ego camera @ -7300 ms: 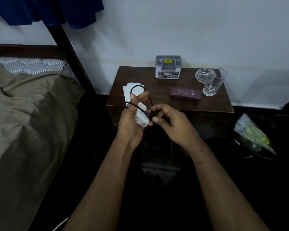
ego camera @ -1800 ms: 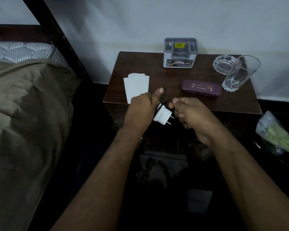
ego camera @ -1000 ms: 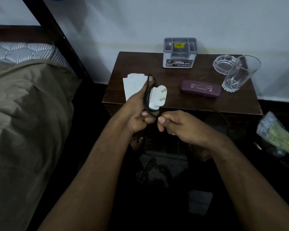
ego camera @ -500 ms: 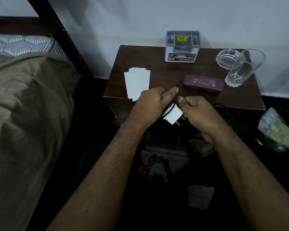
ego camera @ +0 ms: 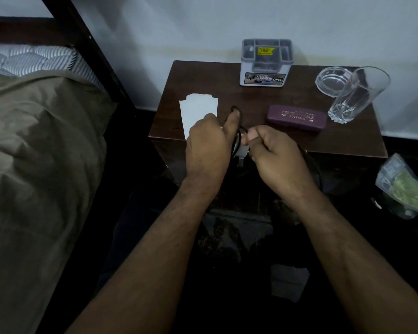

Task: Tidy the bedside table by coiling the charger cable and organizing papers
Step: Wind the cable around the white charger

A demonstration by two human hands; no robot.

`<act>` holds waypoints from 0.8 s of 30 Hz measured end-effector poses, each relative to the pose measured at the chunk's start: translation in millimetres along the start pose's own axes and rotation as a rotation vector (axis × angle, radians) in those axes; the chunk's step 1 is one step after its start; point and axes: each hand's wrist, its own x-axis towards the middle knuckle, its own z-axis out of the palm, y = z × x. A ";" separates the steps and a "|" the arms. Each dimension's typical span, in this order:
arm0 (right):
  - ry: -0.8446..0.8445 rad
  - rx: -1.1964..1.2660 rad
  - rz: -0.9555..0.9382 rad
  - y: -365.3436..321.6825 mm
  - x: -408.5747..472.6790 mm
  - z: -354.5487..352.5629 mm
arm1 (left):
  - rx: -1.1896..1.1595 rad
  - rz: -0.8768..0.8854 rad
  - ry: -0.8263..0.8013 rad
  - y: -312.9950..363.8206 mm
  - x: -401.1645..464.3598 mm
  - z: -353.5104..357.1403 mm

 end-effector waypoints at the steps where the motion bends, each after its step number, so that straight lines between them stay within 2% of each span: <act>1: -0.038 0.015 -0.024 -2.1 -0.7 -0.8 | -0.060 -0.037 0.012 -0.8 1.1 -1.0; 7: -0.368 0.183 -0.136 -9.5 -9.4 -5.9 | -0.352 -0.281 0.075 -4.3 12.9 -1.9; 10: -0.455 0.187 -0.133 -9.2 -10.5 -8.2 | -0.762 -0.496 0.069 -4.2 17.3 0.2; 12: -0.506 0.164 -0.096 -6.9 -10.1 -11.3 | -1.064 -0.621 -0.033 -4.7 17.0 -5.3; 15: -0.564 0.150 -0.037 -4.1 -9.9 -16.6 | -1.270 -0.654 -0.296 -5.9 19.6 -14.4; 19: -0.526 0.110 0.006 1.4 -4.4 -25.0 | -1.257 -0.572 -0.609 -2.0 19.9 -21.0; 24: -0.338 0.123 0.082 11.6 2.2 -35.5 | -1.070 -0.432 -0.654 -2.5 15.7 -21.8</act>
